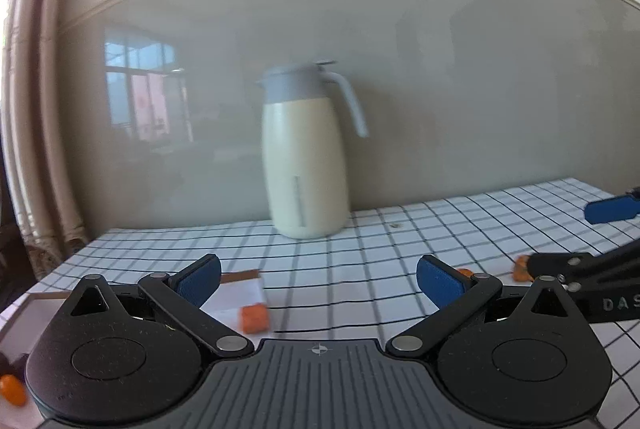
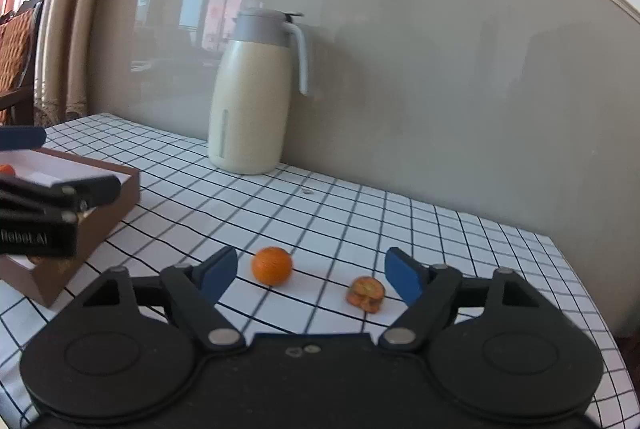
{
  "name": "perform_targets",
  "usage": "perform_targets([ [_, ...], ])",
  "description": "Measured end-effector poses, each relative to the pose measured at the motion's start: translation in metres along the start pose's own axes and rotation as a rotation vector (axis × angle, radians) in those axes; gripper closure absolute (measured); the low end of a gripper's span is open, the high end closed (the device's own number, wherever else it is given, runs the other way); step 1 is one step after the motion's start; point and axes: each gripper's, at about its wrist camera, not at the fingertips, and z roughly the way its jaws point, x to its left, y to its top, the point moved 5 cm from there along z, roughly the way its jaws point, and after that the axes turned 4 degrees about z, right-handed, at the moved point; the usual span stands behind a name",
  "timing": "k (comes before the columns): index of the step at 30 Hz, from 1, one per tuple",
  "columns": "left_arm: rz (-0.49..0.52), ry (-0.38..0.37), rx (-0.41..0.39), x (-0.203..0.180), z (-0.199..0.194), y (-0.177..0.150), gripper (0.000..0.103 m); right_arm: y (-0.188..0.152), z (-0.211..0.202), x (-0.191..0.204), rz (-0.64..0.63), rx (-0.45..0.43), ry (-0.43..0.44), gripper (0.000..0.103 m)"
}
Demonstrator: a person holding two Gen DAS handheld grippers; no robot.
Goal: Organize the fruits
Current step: 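Move both open tools back toward the last orange and carrot chunk, then grasp the orange with the left tool while the right tool grasps the carrot chunk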
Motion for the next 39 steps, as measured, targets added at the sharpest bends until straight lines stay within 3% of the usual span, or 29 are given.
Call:
perform_targets([
  [9, 0.043, -0.092, 0.066, -0.044, 0.03, -0.007, 0.0, -0.021, 0.03, -0.022, 0.051, 0.071, -0.031, 0.036],
  [11, 0.044, -0.101, 0.062, -0.051, 0.032, -0.006, 0.0, -0.022, 0.035, -0.024, 0.053, 0.09, -0.029, 0.043],
  [17, 0.04, -0.113, 0.104, -0.064, 0.046, -0.008, 0.0, -0.022, 0.048, -0.033, 0.082, 0.1, -0.046, 0.044],
  [21, 0.042, -0.135, 0.149, -0.073, 0.06, -0.014, 0.012, -0.024, 0.058, -0.04, 0.091, 0.117, -0.038, 0.046],
  [39, -0.019, -0.2, 0.26, -0.1, 0.114, -0.018, 0.027, -0.031, 0.106, -0.059, 0.167, 0.206, 0.017, 0.068],
])
